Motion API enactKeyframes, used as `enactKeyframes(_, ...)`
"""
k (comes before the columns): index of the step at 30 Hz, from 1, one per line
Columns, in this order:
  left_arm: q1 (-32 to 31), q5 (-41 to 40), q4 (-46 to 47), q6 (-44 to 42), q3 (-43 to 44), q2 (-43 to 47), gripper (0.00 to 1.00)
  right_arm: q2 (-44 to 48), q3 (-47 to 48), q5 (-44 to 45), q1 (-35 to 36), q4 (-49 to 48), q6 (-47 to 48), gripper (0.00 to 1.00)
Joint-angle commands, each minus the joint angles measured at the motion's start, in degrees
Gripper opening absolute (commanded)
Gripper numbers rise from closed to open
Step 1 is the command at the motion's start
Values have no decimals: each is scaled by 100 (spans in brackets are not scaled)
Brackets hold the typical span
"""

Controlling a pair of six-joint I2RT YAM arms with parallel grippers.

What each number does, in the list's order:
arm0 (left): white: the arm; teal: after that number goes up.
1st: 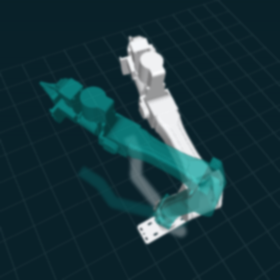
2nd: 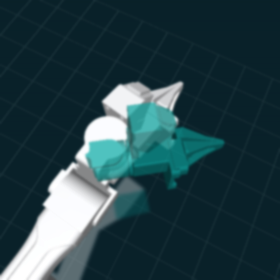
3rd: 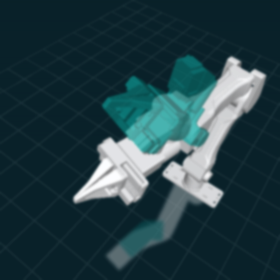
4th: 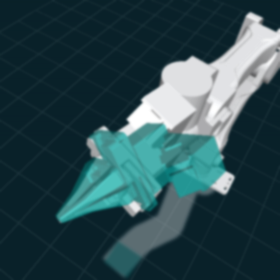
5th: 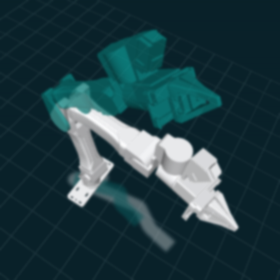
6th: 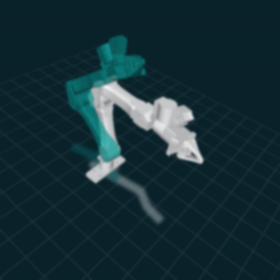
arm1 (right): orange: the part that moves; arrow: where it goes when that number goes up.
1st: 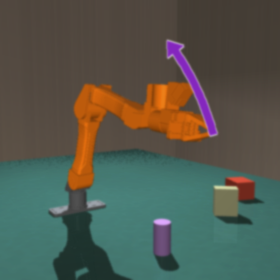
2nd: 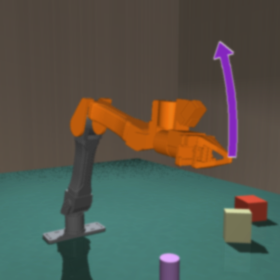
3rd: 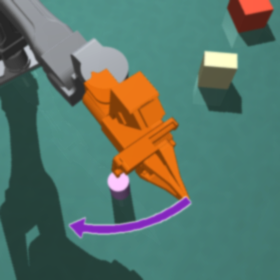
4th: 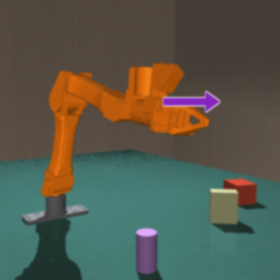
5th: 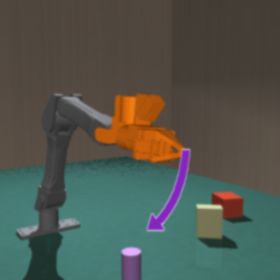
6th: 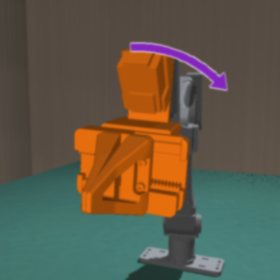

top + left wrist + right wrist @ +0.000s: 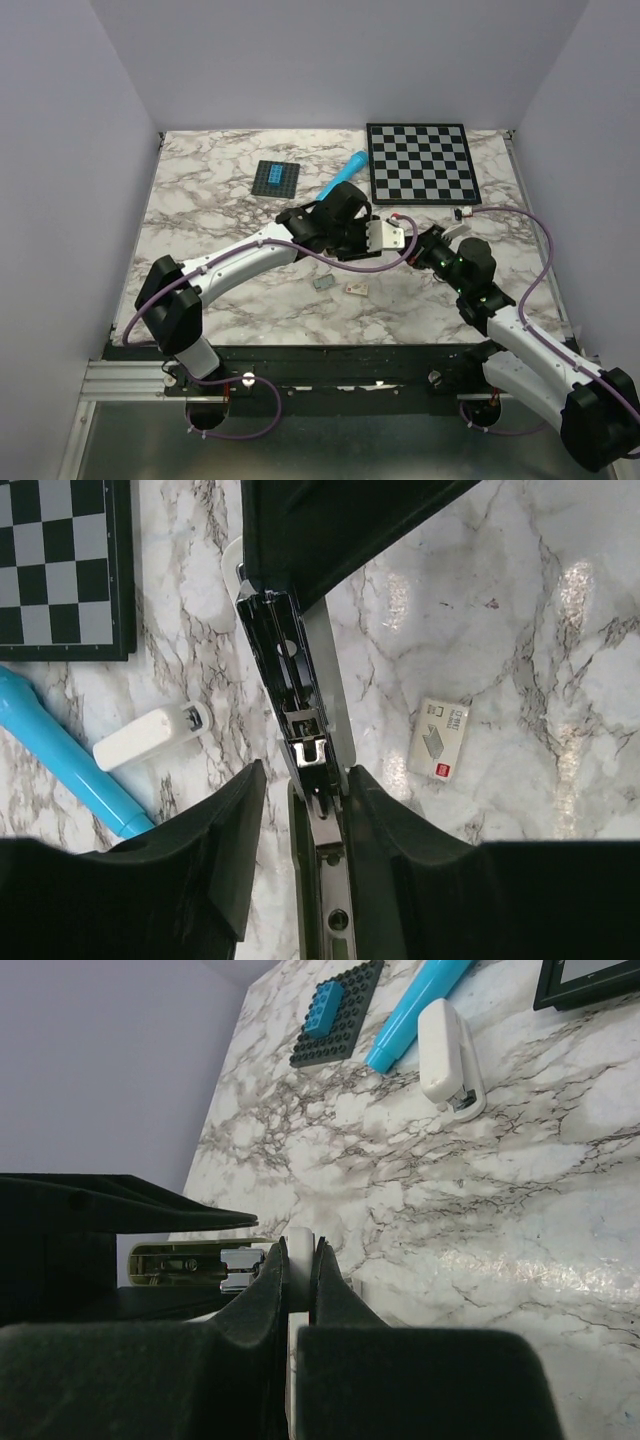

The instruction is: Load the staples into the stapler

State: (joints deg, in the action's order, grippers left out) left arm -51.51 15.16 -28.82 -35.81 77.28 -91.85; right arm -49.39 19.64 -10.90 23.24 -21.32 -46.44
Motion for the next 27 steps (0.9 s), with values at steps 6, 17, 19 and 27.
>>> enactKeyframes(6,-26,154,-317,-224,314,-281,38,-18,163,-132,-4,-259,3,1)
enactKeyframes(17,0,180,-607,-365,367,-333,0,-159,102,-115,-13,-320,-50,1)
enactKeyframes(19,18,181,-660,-417,402,-385,0,-185,58,-88,-22,-338,-50,1)
enactKeyframes(27,123,58,-1371,-883,938,-948,0,-598,-127,-53,-13,-434,-32,29)
